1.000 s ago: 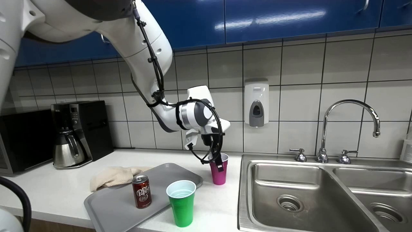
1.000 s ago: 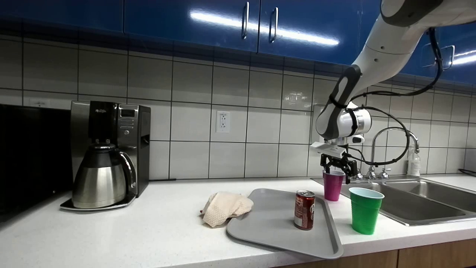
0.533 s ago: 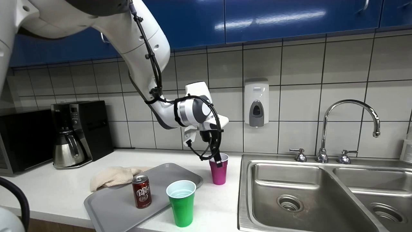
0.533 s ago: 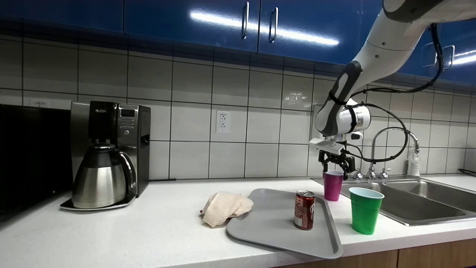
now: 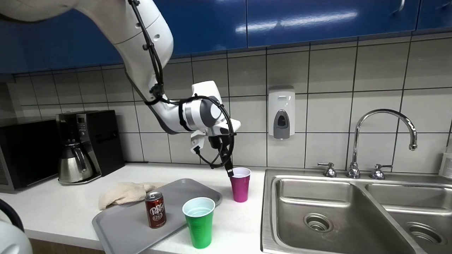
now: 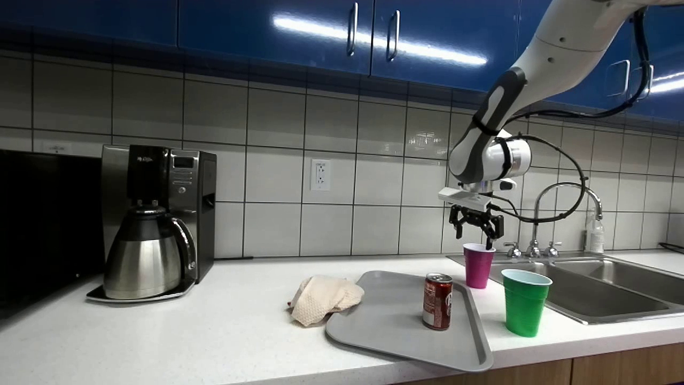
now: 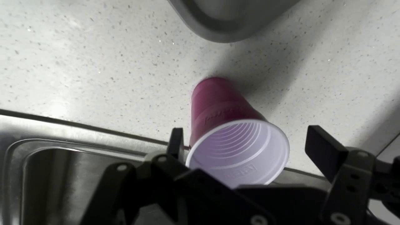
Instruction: Take the cups off of the tray
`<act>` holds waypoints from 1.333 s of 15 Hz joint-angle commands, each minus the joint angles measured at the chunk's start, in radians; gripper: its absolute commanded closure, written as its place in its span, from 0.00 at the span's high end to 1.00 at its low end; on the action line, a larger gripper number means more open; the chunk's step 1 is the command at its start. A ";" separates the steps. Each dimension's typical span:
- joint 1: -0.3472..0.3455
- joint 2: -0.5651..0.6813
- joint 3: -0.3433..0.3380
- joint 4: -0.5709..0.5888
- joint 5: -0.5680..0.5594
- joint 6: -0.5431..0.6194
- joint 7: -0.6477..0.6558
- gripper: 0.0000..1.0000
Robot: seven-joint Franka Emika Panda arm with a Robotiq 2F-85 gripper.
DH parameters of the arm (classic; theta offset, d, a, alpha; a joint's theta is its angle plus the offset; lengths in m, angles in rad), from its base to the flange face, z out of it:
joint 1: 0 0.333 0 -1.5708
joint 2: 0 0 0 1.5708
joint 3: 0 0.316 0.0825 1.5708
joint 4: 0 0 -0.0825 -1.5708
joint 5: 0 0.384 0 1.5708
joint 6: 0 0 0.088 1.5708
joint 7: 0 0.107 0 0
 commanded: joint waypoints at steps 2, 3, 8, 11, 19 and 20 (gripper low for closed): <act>0.008 -0.150 0.029 -0.121 -0.033 -0.025 -0.032 1.00; 0.009 -0.173 0.035 -0.139 -0.042 -0.027 -0.032 1.00; -0.005 -0.316 0.083 -0.252 -0.092 -0.043 -0.036 1.00; -0.020 -0.406 0.122 -0.317 -0.105 -0.066 -0.053 1.00; -0.054 -0.436 0.178 -0.342 -0.068 -0.068 -0.074 1.00; -0.055 -0.436 0.178 -0.343 -0.068 -0.068 -0.074 1.00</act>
